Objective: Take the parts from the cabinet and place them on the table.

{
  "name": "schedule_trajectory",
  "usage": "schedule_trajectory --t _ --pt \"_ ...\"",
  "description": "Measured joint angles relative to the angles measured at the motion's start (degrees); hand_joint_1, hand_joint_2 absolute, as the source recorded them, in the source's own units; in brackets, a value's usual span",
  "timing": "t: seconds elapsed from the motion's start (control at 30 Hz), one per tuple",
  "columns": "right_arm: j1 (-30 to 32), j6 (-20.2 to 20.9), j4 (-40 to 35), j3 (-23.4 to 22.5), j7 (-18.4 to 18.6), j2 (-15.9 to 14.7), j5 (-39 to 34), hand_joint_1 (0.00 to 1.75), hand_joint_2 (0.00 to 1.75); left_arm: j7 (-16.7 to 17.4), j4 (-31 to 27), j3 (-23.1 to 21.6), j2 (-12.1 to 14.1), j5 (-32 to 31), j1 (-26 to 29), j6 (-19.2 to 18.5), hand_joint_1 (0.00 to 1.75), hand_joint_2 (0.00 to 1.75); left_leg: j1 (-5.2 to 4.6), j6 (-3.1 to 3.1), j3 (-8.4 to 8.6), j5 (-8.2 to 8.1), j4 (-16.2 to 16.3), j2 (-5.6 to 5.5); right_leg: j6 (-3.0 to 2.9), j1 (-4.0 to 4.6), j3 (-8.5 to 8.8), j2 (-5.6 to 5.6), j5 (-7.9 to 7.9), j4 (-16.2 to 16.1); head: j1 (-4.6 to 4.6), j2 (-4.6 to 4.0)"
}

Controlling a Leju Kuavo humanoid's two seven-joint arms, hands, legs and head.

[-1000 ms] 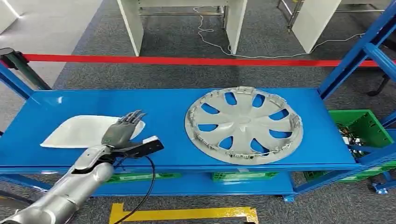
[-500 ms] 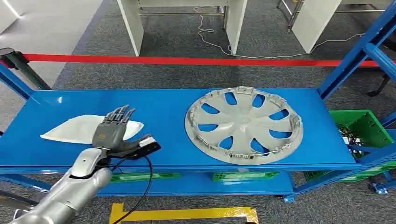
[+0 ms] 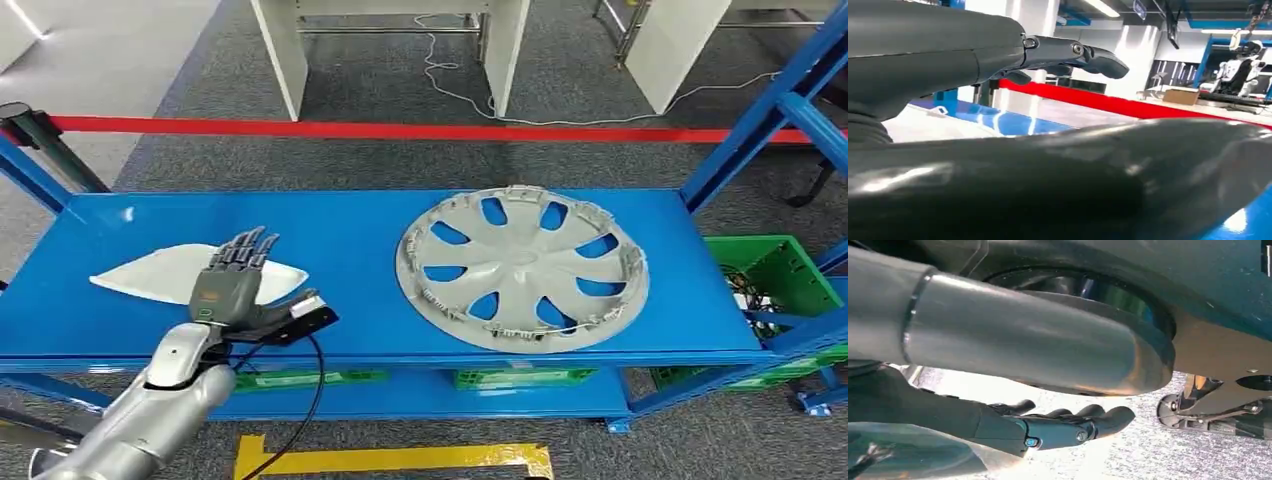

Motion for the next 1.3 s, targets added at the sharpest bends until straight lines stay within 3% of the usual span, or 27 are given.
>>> schedule_trajectory --t 0.17,0.27,0.37,0.63,0.93,1.27,1.3 --pt "0.0 0.0 0.0 0.0 0.0 0.0 0.0 0.00 0.00 0.0 -0.2 0.2 0.0 -0.5 0.1 -0.2 0.00 0.00 0.00 0.00 0.00 0.00 0.0 0.00 0.00 0.00 0.00 0.00 0.00 0.0 0.00 0.00" --pt "0.0 0.0 0.0 0.0 -0.3 0.0 -0.1 0.00 0.00 -0.2 -0.3 0.5 0.0 0.4 0.1 -2.3 0.00 0.00 0.00 0.00 0.00 0.00 0.0 0.00 0.00 0.00 0.00 0.00 0.00 0.0 -0.02 0.00" --pt "0.0 0.0 0.0 0.0 -0.5 0.0 -0.1 0.00 0.00 -4.2 -1.3 1.2 0.3 6.0 0.6 -5.7 0.00 0.00 0.00 0.00 0.00 0.00 0.0 0.00 0.00 0.00 0.00 0.01 0.00 0.0 -0.02 0.00" --pt "0.0 0.0 0.0 0.0 -0.5 -0.3 0.2 0.00 0.00 -11.4 -4.7 2.5 3.2 14.5 2.7 -10.6 0.00 0.00 0.01 0.00 0.00 0.00 0.0 0.00 0.00 0.01 0.00 0.00 -0.01 0.0 0.00 0.00" --pt "0.0 -0.1 0.0 0.1 -1.4 -0.4 0.6 0.00 0.00 -17.1 -7.8 5.2 5.6 19.6 5.8 -8.5 0.00 0.00 0.01 0.00 0.00 0.00 0.0 0.00 0.00 0.01 0.01 0.00 -0.01 0.0 0.00 0.00" --pt "0.0 -0.2 0.0 0.1 -1.5 -0.4 0.9 0.00 0.00 -17.6 -9.4 6.9 6.0 17.4 7.6 -4.6 0.00 0.00 0.01 0.00 0.00 0.00 0.0 0.00 0.00 0.00 0.01 0.00 0.00 0.0 0.00 0.00" --pt "0.0 -0.2 0.0 0.1 -1.5 -0.4 1.0 0.00 0.00 -17.2 -9.4 7.0 6.1 16.2 7.6 -3.2 0.00 1.75 0.01 0.00 0.00 0.00 0.0 0.00 0.00 0.01 0.01 0.00 0.00 0.0 0.00 0.00"
